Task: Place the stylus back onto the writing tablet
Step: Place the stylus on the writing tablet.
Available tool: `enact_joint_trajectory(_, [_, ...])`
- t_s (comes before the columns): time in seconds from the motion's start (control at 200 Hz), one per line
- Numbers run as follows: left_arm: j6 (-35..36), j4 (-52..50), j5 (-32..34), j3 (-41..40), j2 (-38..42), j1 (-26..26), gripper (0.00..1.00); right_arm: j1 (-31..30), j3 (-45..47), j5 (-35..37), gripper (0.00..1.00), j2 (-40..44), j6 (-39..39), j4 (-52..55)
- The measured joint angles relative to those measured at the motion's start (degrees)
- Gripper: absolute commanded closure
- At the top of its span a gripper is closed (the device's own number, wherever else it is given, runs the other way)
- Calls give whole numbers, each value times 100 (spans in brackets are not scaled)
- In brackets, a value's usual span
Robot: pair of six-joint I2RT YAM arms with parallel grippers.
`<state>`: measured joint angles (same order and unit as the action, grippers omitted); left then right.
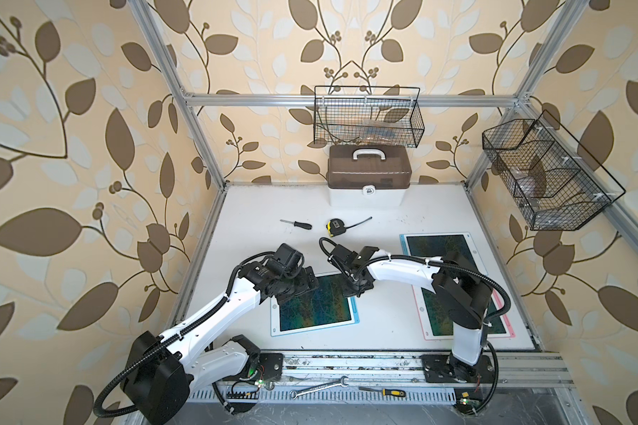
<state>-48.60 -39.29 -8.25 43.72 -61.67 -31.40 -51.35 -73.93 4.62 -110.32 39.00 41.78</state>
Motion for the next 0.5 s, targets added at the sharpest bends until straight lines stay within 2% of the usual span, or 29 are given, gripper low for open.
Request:
enact_joint_trajectory(0.285, [0, -4, 37, 0, 24, 0, 9, -13, -9, 37, 100, -24, -26, 20])
enact_joint_trajectory(0.5, [0, -2, 81, -70, 81, 0, 9, -186, -286, 387, 100, -219, -155, 326])
